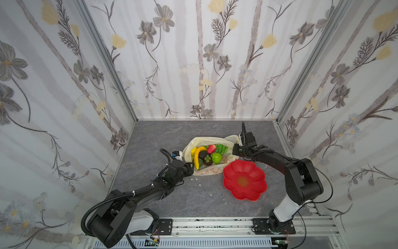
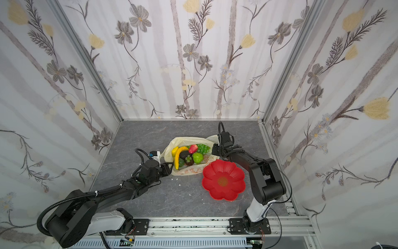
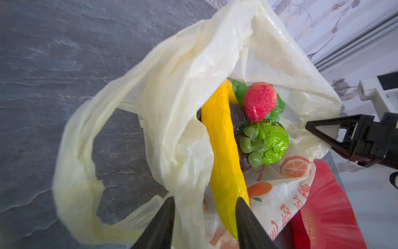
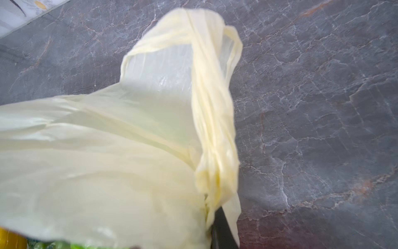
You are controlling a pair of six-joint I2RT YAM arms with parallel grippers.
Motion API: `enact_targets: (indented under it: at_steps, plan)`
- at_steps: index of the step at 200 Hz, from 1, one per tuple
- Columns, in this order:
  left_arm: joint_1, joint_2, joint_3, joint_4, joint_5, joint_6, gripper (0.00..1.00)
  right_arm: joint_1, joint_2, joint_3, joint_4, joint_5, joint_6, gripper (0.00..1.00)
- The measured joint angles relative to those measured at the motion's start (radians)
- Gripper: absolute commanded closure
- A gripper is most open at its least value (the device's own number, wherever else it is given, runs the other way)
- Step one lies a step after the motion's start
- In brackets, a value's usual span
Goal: Take the fake fruits out of the plastic bag
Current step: 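Hold the bag handle with the right gripper while the left gripper reaches in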
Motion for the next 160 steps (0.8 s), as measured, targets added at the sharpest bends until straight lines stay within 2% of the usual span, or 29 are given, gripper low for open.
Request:
enact_targets:
  at_steps: [37, 71, 107, 127, 160]
  plan:
    - [0.007, -0.140, 0.049, -0.205, -0.092, 0.021, 0.32, 0.000, 0.000, 0.007, 0.005, -0.018, -0.008, 0.86]
    - [0.002, -0.142, 0.187, -0.363, -0.119, 0.054, 0.28, 0.000, 0.000, 0.013, 0.007, -0.026, -0.014, 0.86]
    - [0.000, 0.050, 0.446, -0.478, -0.170, 0.175, 0.18, 0.000, 0.000, 0.013, 0.007, -0.031, -0.018, 0.85]
    - [0.003, 0.197, 0.557, -0.517, -0.186, 0.239, 0.18, 0.000, 0.000, 0.013, 0.010, -0.038, -0.018, 0.85]
    - [0.033, 0.397, 0.684, -0.554, -0.177, 0.290, 0.29, 0.000, 0.000, 0.015, 0.014, -0.046, -0.018, 0.85]
